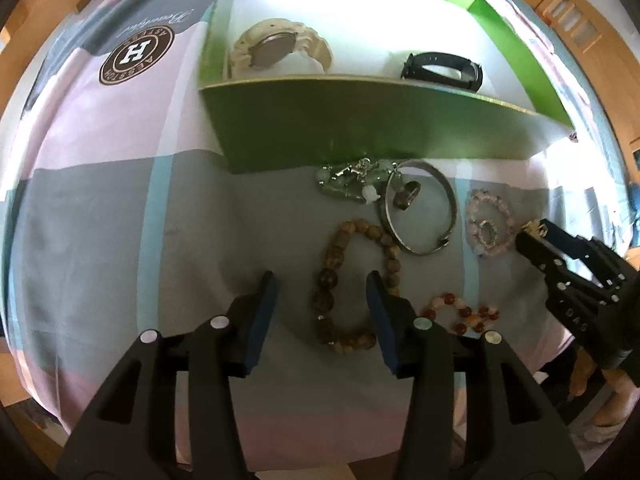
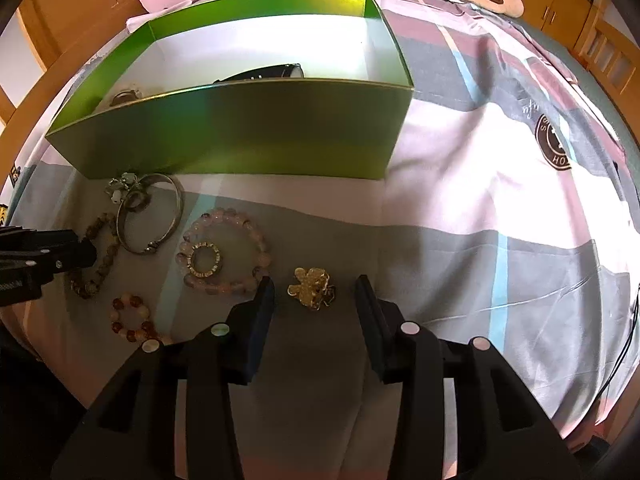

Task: Organize jewelry
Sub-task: 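Grasp the brown bead bracelet with the left tool, then drop the brown bead bracelet in the box while the right tool places a gold charm, then withdraw both tools from the box and reach toward the remaining jewelry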

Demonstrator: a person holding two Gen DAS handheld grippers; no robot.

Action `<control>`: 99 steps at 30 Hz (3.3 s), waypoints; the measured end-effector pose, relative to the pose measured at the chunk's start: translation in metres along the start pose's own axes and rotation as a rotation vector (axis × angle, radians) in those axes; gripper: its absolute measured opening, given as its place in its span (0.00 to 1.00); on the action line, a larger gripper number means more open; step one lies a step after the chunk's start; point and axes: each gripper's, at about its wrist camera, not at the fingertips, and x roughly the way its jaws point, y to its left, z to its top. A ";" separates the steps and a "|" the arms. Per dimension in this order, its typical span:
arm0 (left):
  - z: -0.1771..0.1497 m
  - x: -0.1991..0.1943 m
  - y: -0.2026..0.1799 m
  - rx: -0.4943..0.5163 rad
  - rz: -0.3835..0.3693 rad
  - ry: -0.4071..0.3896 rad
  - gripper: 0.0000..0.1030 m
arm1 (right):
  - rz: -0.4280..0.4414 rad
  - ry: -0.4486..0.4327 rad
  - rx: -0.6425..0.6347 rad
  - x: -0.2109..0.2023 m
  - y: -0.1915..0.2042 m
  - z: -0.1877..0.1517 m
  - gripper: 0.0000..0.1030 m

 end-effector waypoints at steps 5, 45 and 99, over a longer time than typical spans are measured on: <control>0.002 0.007 -0.015 0.027 0.054 -0.013 0.34 | 0.010 -0.015 -0.007 0.000 0.000 0.001 0.30; 0.122 -0.060 -0.027 0.042 -0.086 -0.276 0.11 | 0.002 -0.156 -0.046 -0.015 0.004 0.117 0.21; 0.024 -0.023 -0.002 0.004 0.009 -0.050 0.55 | -0.032 0.017 0.001 -0.023 -0.019 0.009 0.05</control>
